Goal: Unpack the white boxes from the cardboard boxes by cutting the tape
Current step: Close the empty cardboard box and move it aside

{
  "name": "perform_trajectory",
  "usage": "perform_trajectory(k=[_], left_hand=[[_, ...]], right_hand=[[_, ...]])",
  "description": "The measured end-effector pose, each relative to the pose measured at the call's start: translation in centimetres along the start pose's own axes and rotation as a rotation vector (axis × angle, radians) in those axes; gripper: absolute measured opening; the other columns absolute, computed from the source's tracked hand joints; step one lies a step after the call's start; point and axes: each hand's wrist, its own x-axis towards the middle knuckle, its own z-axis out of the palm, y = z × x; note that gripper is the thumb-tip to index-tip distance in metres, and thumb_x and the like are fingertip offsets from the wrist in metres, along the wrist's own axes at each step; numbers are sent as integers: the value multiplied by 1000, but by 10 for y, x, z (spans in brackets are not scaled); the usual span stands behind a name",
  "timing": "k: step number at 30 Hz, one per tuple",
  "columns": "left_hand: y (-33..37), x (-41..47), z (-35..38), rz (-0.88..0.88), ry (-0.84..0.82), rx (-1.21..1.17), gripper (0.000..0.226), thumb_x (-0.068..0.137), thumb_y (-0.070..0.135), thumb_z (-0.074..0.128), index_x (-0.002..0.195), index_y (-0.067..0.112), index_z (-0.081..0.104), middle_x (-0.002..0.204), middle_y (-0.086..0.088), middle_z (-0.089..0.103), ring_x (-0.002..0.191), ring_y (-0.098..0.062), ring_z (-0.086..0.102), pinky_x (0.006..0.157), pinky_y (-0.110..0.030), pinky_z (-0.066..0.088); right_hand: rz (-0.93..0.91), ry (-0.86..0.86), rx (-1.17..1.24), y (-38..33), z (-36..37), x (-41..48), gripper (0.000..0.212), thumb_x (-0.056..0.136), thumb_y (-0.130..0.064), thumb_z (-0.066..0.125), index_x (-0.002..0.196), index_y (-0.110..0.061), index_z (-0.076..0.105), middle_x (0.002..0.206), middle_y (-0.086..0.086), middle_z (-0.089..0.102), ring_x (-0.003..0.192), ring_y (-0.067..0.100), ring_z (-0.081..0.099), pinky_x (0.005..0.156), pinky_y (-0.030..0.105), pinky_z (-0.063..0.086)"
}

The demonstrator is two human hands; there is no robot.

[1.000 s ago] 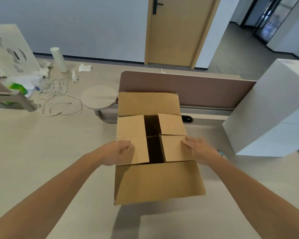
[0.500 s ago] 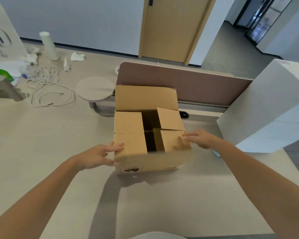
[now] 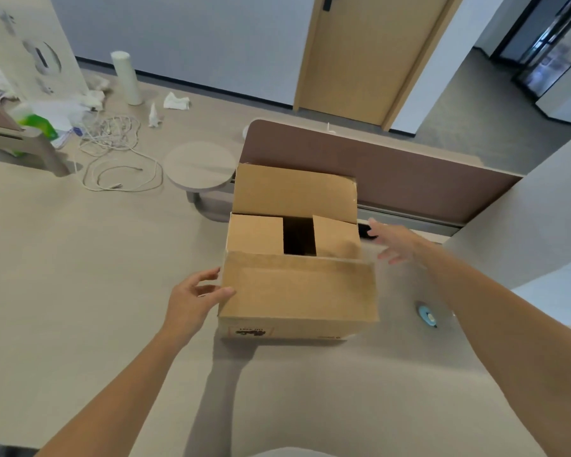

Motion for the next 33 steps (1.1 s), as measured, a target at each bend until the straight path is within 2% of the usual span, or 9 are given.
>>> perform_trajectory(k=[7,11,14,17,20,24,26,28,33], left_hand=[[-11,9,-6,-136,-36,-19,90,56,41,97,134,28,55,132,6,59,115,-18,63,91,-36,52],[-15,10,-6,-183,-126,-98,112,45,56,95,143,26,51,137,8,59,118,-17,65,95,-37,53],[-12,9,-5,-181,-211,-130,105,51,55,94,142,19,54,137,5,62,119,-17,64,88,-27,56],[-4,8,-3,-187,-260,-131,83,61,45,88,135,19,60,131,5,67,118,-17,65,86,-21,55],[-5,10,-3,-196,-254,-134,65,72,35,86,130,20,62,130,6,68,113,-14,67,84,-22,56],[-8,11,-4,-206,-241,-123,99,51,59,92,136,20,60,129,6,68,115,-16,67,85,-24,57],[-9,12,-3,-199,-232,-120,105,45,63,92,136,21,59,128,6,68,115,-17,66,86,-26,57],[-8,11,-2,-185,-239,-109,104,44,66,91,134,23,59,131,5,67,115,-16,66,86,-28,57],[-2,19,12,-44,-40,315,93,76,30,71,155,26,22,157,-2,28,136,-24,41,109,-42,40]], right_hand=[[-105,123,38,-50,-9,46,74,95,-65,40,140,-6,48,138,22,53,125,42,52,104,51,44],[-68,188,37,-65,-5,73,92,88,-76,30,152,-9,29,151,12,40,132,35,43,106,47,38],[-5,140,307,-65,1,102,107,70,-86,41,153,-20,26,151,3,40,132,31,45,106,50,42],[-34,106,508,-71,6,100,94,75,-83,45,150,-26,32,146,-3,45,129,26,46,106,49,42],[-137,95,640,-65,5,74,61,91,-72,39,126,-26,57,121,-4,65,113,19,60,100,38,45],[-203,2,693,-31,5,35,58,99,-57,39,75,-15,69,99,10,74,100,21,66,93,36,47],[-273,17,607,-12,14,20,46,102,-35,46,76,-8,73,105,14,72,94,15,68,93,31,46],[-345,136,292,7,29,5,25,100,-26,53,100,-10,72,115,6,69,101,14,66,89,26,47],[-501,237,-403,43,69,-8,50,100,-43,50,145,-21,43,149,-2,46,138,19,40,111,35,32]])
